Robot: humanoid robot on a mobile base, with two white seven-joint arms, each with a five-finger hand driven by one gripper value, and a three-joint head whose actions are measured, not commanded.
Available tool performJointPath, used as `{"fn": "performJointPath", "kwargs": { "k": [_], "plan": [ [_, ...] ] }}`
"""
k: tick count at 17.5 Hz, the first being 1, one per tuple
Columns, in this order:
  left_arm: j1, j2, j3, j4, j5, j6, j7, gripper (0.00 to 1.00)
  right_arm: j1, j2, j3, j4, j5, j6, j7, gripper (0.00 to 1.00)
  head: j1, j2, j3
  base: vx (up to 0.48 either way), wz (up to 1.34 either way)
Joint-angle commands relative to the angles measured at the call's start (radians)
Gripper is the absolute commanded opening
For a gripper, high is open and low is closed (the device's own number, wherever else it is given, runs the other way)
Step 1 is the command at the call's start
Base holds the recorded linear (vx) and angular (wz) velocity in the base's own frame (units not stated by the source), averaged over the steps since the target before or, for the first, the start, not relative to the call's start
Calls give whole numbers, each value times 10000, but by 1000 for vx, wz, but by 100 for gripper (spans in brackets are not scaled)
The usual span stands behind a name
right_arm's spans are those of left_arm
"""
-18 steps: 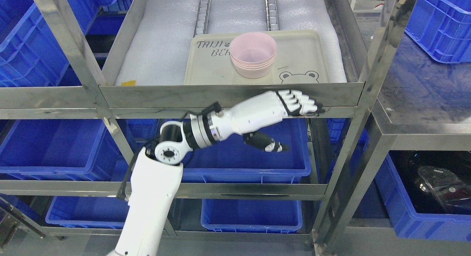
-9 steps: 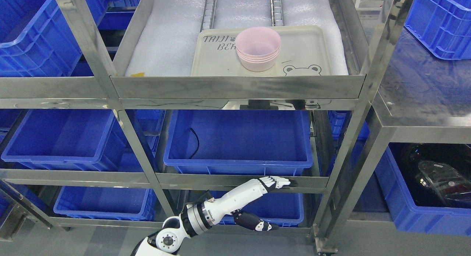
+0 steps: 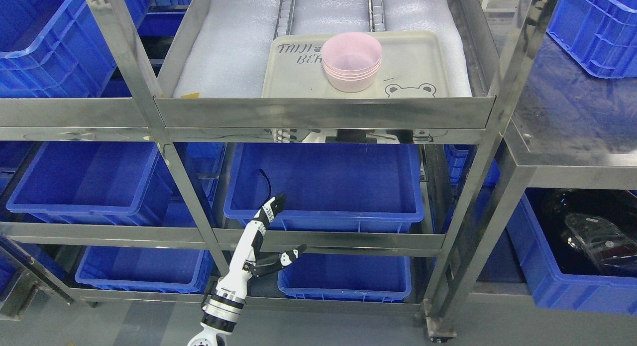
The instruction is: Stack pink IKEA bowl on shelf middle layer
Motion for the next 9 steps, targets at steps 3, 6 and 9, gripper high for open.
{"fn": "performJointPath", "kwargs": {
  "k": [3,6,9],
  "plan": [
    [-408,176,810,-2139,977,3418,545,100,45,-175,0,-175,0,-1,2,100,0,0,0,0,0],
    [-562,176,764,-2155,977,3529,639,100,45,-175,0,-175,0,-1,2,100,0,0,0,0,0],
    [-546,176,763,-2140,962,3529,624,100,29,-175,0,-175,0,-1,2,100,0,0,0,0,0]
  ]
}}
